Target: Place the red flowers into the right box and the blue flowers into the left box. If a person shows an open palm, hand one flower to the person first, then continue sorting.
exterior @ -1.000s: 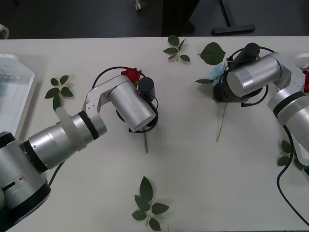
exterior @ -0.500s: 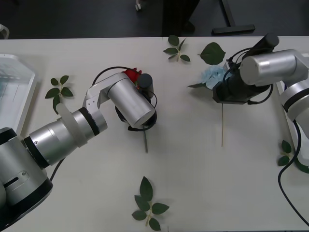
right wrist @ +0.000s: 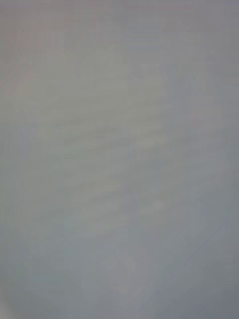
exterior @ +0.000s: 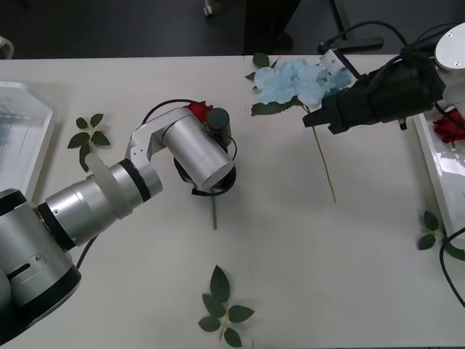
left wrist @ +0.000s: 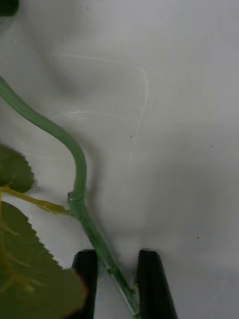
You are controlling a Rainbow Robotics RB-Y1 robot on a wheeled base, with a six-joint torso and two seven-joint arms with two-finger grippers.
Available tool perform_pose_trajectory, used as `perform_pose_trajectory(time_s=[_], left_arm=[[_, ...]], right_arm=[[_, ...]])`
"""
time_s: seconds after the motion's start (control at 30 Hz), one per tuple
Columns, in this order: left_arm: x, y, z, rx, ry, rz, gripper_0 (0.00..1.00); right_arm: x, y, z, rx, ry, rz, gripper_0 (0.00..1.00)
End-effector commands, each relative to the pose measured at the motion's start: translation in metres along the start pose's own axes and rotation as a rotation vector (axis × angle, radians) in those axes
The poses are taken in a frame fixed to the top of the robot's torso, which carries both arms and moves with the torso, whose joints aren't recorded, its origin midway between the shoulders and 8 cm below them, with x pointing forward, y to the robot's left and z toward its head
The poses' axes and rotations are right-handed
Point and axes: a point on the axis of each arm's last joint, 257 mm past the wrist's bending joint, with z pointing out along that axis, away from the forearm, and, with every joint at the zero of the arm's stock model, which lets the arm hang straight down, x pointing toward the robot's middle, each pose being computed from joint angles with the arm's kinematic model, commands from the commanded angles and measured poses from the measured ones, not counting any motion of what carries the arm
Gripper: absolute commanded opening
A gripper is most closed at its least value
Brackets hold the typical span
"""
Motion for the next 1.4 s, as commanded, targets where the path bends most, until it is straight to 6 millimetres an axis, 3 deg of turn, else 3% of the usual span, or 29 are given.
perform_pose_trajectory(time_s=[0.03, 0.17, 0.27, 0.5, 0.7, 1.03, 1.27, 1.4], left_arm=[[-0.012, -0.006, -0.003, -0.006, -0.018, 0.05, 0.0], [-0.013, -0.004, -0.003, -0.013, -0.024, 0.055, 0.0], [-0.014, -0.003, -0.003, -0.016, -0.026, 0.059, 0.0], [-0.025, 0.011, -0.015, -0.031, -0.05, 0.07, 0.0], [-0.037, 0.034, -0.066, -0.02, -0.054, 0.078, 0.0], [-0.019, 0.077, -0.145, 0.095, -0.086, 0.087, 0.0], [-0.004, 0.06, -0.197, 0.267, -0.286, 0.062, 0.0], [-0.005, 0.041, -0.224, 0.357, -0.432, 0.02, 0.0]], right_arm=[[-0.044, 0.041, -0.003, -0.12, -0.138, -0.088, 0.0], [-0.072, 0.052, -0.004, -0.117, -0.236, -0.216, 0.0], [-0.082, 0.055, -0.007, -0.116, -0.274, -0.266, 0.0], [-0.085, 0.056, -0.01, -0.117, -0.291, -0.291, 0.0], [-0.083, 0.055, -0.009, -0.118, -0.289, -0.287, 0.0], [-0.082, 0.06, -0.012, -0.142, -0.292, -0.277, 0.0], [-0.069, 0.05, -0.015, -0.126, -0.267, -0.252, 0.0], [-0.037, 0.017, -0.019, -0.051, -0.187, -0.201, 0.0]])
